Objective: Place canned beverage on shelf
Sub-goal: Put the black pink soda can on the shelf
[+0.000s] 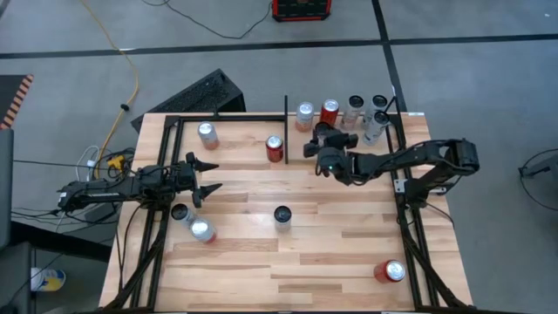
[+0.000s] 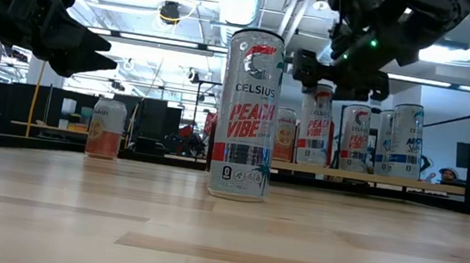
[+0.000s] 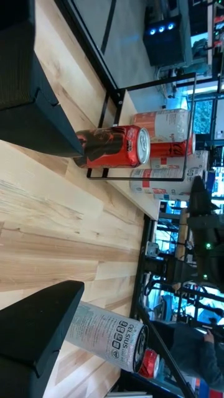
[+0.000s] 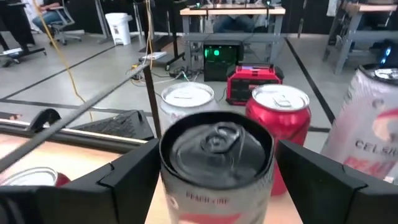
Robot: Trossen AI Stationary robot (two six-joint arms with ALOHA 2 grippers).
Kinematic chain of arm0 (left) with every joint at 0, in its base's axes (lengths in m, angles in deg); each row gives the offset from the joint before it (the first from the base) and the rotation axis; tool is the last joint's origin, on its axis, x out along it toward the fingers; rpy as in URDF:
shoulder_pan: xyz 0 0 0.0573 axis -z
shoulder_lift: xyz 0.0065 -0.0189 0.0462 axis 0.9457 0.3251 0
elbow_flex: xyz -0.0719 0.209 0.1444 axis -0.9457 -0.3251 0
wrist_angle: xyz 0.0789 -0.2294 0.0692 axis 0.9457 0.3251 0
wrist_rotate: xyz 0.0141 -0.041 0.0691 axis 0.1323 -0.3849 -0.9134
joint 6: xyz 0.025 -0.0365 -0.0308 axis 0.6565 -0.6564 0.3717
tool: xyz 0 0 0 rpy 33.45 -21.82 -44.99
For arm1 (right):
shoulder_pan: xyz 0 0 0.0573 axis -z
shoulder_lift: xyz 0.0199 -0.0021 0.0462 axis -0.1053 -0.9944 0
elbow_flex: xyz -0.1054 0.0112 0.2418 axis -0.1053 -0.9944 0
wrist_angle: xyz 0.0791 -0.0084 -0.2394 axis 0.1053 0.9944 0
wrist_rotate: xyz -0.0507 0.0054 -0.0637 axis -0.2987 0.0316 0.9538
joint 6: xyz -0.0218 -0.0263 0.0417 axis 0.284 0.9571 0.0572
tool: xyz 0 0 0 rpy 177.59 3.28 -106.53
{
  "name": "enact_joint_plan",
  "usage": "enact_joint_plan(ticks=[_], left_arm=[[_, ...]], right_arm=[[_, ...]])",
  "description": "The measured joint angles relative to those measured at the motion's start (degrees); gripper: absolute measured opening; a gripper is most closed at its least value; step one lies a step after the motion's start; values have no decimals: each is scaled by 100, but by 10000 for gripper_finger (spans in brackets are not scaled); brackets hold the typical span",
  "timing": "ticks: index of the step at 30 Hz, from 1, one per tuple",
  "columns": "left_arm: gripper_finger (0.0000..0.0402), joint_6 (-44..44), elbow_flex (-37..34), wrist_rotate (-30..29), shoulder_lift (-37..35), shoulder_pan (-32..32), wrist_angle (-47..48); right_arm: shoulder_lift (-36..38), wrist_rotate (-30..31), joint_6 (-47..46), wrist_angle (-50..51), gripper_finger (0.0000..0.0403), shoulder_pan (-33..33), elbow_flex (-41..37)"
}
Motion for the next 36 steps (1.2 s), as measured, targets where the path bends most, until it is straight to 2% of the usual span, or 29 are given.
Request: enact_joint_plan(ticks=[10, 18, 23, 27, 33, 36], left_arm=[[327, 0, 0, 0, 0, 0, 0], [327, 0, 0, 0, 0, 0, 0], [327, 0, 0, 0, -1, 0, 0], [327, 0, 0, 0, -1, 0, 0], [327, 0, 0, 0, 0, 0, 1], [327, 0, 0, 0, -1, 0, 0]], right_arm=[[0, -137, -118, 53, 334, 118, -141], [2, -136, -15, 173, 290, 147, -141], [15, -116, -96, 451, 284, 147, -132], [122, -34, -362, 982, 284, 142, -124], [679, 274, -1228, 2617, 283, -17, -143], [926, 266, -1312, 3071, 282, -58, -152]])
